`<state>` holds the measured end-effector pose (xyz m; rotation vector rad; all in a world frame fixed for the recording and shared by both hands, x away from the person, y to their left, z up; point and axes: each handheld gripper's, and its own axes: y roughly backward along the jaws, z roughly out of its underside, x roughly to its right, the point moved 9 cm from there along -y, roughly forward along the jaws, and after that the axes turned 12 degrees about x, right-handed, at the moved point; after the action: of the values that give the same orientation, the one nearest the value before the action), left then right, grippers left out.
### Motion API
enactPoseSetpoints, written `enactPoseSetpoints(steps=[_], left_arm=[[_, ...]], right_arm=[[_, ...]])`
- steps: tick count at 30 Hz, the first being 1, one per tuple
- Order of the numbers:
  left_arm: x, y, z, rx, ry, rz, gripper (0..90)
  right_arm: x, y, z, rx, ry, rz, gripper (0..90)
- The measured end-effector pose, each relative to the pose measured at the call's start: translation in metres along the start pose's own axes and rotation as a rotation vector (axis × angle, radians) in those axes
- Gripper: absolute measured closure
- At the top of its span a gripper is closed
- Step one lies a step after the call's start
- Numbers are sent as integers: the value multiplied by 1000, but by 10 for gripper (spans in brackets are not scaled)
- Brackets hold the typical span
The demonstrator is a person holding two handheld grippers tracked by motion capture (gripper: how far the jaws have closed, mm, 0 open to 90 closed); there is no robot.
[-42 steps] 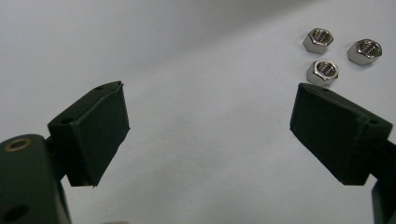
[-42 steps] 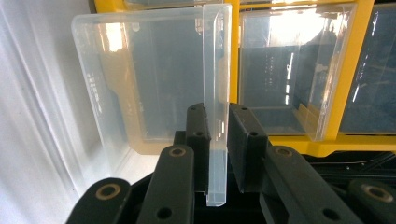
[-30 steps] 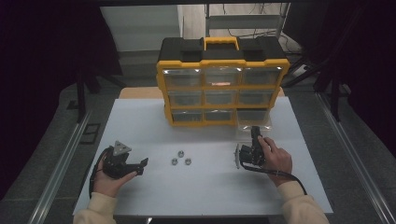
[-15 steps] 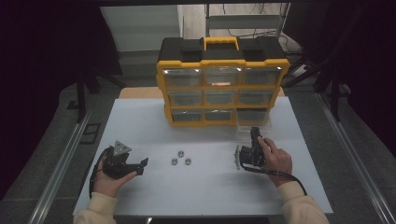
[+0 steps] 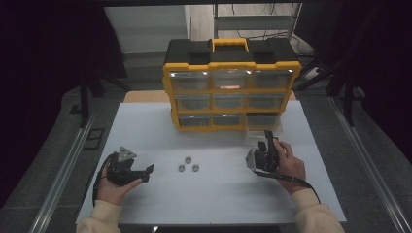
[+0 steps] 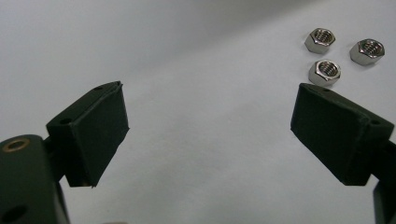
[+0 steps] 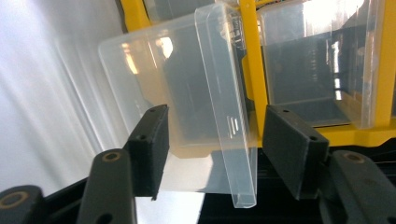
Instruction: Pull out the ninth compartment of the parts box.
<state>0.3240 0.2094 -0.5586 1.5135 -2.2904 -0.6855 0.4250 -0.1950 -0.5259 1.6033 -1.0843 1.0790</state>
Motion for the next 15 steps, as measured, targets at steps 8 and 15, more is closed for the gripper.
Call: enactPoseSetpoints(steps=[8, 15], left_arm=[[0, 0, 0, 2, -1, 1, 117], [1, 0, -1, 6, 2, 0, 116]], right_arm=[[2, 6, -2, 25, -149, -39, 333], [4, 13, -4, 45, -221, -101, 312]])
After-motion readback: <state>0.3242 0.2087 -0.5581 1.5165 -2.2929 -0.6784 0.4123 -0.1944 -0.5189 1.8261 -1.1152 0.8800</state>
